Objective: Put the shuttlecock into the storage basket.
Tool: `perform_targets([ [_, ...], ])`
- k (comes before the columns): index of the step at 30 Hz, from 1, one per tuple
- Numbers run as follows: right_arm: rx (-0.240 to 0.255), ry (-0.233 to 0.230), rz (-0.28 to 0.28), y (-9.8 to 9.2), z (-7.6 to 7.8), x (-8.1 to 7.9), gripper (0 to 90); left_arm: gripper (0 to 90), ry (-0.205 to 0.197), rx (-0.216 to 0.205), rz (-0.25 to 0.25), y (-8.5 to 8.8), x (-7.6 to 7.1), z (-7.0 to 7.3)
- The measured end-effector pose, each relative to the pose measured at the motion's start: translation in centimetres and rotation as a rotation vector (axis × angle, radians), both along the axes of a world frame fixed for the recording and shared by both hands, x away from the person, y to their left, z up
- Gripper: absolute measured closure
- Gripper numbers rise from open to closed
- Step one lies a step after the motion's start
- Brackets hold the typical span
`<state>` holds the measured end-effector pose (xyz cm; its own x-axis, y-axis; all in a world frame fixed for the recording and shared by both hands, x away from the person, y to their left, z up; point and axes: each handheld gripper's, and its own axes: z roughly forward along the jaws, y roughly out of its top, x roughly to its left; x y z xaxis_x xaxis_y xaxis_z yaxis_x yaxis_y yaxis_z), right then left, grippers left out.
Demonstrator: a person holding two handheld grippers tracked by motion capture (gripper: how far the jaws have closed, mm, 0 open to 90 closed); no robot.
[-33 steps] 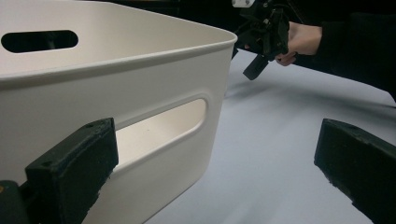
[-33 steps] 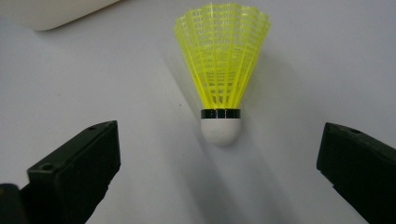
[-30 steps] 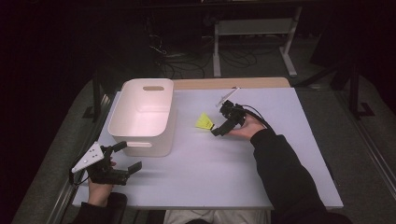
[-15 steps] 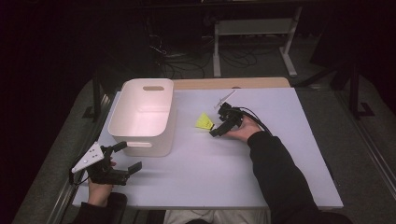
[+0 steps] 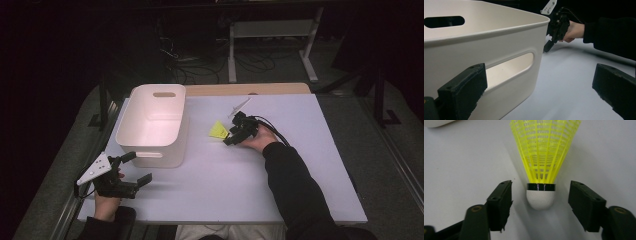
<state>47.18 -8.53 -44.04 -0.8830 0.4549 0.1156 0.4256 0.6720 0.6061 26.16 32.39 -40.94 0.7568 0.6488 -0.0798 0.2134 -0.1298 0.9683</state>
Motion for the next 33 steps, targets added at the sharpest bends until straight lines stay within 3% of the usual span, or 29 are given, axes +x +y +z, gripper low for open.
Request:
perform_targets([
  [4, -0.003, -0.015, 0.008, -0.1, 0.2, 0.0, 46.2, 0.0, 0.000, 0.000, 0.000, 0.0, 0.0, 0.0],
  [9, -0.014, 0.000, -0.005, -0.2, 0.2, 0.1, 52.8, 0.0, 0.000, 0.000, 0.001, 0.0, 0.0, 0.0],
  [15, 0.006, 0.022, -0.003, -0.4, 0.2, 0.3, 62.5, 0.0, 0.001, 0.001, 0.001, 0.0, 0.0, 0.0],
  [33, 0.007, 0.023, -0.016, -1.0, 1.3, -0.1, 63.2, 0.0, 0.001, 0.002, 0.001, 0.0, 0.0, 0.0],
])
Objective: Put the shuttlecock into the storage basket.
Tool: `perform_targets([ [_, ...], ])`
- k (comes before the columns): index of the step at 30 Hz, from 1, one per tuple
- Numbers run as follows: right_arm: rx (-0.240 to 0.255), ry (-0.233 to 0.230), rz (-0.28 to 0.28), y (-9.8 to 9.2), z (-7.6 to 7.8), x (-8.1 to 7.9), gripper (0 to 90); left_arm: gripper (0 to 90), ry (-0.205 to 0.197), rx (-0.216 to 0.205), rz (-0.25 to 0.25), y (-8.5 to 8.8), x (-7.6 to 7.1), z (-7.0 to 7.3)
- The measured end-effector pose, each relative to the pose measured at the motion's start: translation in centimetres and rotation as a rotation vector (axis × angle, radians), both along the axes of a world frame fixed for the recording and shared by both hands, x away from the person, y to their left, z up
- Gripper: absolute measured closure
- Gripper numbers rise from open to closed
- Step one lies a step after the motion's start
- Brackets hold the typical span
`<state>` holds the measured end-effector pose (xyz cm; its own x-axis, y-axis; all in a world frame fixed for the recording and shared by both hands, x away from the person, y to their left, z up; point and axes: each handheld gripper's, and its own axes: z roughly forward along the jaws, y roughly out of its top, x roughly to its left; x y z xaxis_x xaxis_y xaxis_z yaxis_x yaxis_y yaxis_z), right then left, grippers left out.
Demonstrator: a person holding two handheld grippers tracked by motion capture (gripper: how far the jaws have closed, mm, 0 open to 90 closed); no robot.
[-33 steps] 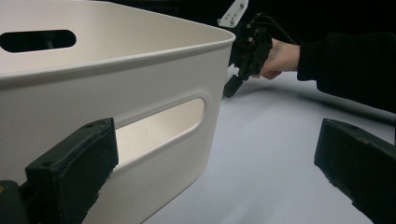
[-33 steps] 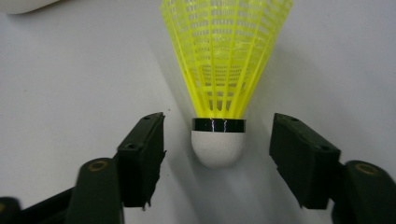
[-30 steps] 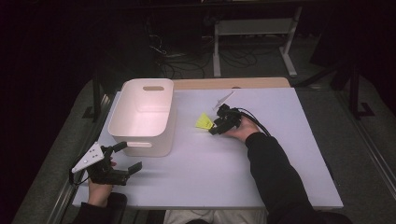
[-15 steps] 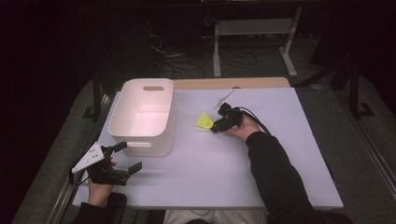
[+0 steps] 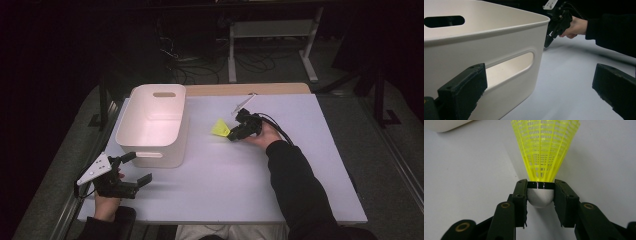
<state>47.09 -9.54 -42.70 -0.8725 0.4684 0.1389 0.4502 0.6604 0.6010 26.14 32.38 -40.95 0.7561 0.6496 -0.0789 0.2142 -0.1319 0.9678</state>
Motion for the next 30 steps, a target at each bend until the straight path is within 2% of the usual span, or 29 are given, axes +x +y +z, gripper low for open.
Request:
perform_targets([
  [9, -0.002, -0.015, 0.004, -0.1, 0.9, -0.6, 63.2, 0.0, 0.000, -0.002, 0.000, 0.0, 0.0, 0.0],
  [16, 0.003, -0.042, 0.006, -0.3, 2.5, -1.4, 63.2, 0.0, 0.000, -0.001, -0.001, 0.0, 0.0, 0.0],
  [21, -0.001, -0.040, 0.003, -0.5, 3.0, -1.8, 63.2, 0.0, 0.000, -0.002, -0.001, 0.0, 0.0, 0.0],
  [25, 0.030, -0.037, -0.002, -0.8, 3.8, -2.2, 63.2, 0.0, 0.000, -0.003, -0.002, 0.0, 0.0, 0.0],
  [30, 0.033, -0.045, 0.001, -0.8, 4.6, -2.7, 63.2, 0.0, 0.000, -0.004, -0.002, 0.0, -0.1, 0.0],
])
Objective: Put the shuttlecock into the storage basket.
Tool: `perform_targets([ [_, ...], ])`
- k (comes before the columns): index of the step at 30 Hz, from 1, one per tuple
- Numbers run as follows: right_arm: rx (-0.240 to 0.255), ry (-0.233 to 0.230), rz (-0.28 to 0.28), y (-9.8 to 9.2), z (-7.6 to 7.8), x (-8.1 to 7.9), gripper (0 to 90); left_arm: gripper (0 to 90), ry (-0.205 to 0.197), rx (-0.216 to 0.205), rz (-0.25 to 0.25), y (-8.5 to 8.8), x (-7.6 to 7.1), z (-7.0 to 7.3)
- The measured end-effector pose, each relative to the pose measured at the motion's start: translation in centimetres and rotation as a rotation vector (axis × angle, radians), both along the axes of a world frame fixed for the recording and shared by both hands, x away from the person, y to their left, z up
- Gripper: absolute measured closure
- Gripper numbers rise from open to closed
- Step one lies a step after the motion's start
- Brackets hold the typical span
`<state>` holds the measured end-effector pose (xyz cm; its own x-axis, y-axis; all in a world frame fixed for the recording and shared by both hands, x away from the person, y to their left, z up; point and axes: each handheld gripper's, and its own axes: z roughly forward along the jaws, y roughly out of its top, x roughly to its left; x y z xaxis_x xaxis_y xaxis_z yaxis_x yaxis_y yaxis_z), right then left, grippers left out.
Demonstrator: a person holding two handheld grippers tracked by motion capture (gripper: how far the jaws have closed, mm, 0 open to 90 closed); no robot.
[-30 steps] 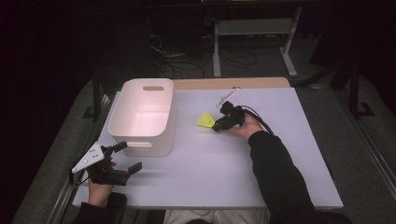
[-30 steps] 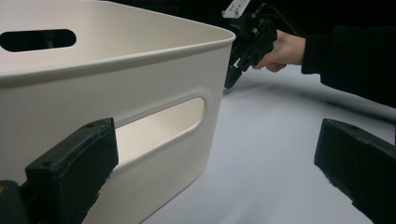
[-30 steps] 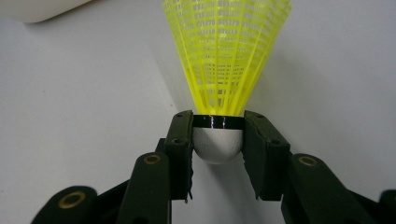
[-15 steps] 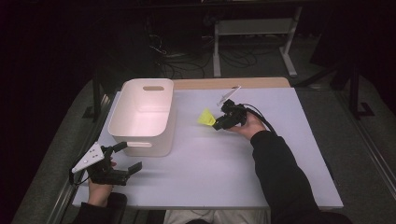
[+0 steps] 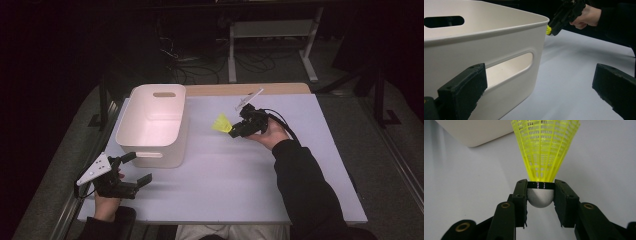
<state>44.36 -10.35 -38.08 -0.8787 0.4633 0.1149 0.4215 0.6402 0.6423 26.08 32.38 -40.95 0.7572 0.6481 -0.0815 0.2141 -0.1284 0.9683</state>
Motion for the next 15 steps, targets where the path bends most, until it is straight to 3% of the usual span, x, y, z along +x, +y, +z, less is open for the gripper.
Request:
perform_targets([
  [15, -0.013, -0.004, 0.005, 0.2, 1.1, -1.1, 63.2, 0.0, 0.001, -0.002, -0.004, 0.0, 0.0, 0.0],
])
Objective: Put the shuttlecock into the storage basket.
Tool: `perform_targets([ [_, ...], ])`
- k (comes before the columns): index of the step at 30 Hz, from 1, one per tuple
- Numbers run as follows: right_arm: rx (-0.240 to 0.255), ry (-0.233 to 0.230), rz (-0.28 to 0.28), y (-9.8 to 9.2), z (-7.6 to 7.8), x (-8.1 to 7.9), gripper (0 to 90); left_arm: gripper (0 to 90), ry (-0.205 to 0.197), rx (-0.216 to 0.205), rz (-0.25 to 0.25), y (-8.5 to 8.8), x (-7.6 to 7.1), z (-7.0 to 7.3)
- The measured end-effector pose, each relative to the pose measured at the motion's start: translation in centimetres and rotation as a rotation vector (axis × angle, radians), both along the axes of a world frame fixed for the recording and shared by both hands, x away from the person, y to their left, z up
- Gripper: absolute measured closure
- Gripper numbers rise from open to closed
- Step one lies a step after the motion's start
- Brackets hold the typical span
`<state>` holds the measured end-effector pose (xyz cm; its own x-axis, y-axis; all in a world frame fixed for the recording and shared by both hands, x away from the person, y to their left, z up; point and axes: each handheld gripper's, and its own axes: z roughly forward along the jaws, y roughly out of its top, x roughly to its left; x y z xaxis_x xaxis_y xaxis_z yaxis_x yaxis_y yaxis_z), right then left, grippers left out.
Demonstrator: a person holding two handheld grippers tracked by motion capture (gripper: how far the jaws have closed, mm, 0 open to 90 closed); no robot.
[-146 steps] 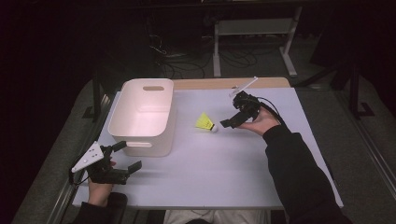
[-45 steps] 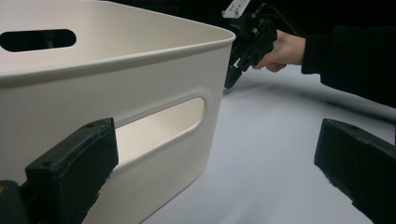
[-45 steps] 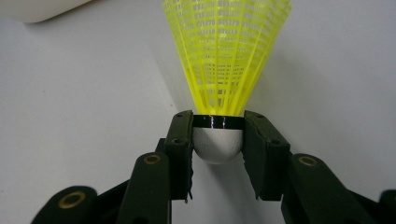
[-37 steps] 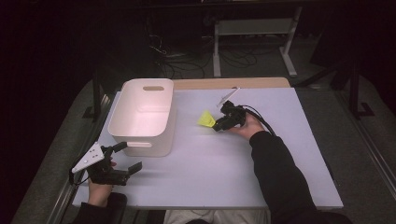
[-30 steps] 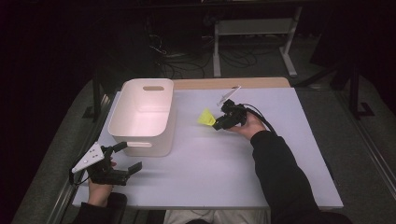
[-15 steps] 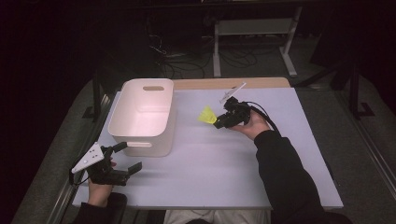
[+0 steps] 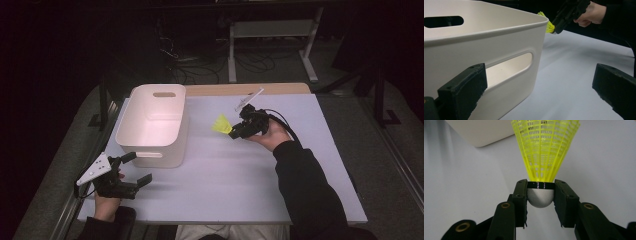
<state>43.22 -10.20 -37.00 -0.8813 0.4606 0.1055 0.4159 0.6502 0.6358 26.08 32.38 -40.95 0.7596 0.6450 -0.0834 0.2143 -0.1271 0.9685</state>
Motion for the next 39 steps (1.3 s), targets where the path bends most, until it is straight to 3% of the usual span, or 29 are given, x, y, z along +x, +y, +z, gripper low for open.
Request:
perform_targets([
  [11, 0.030, 0.009, 0.006, 0.0, 0.9, -0.9, 63.2, 0.0, 0.000, -0.002, 0.000, 0.0, 0.0, 0.0],
  [39, 0.034, -0.012, 0.014, 0.2, 4.2, -2.3, 63.3, 0.0, 0.003, -0.001, -0.002, 0.0, 0.0, 0.0],
])
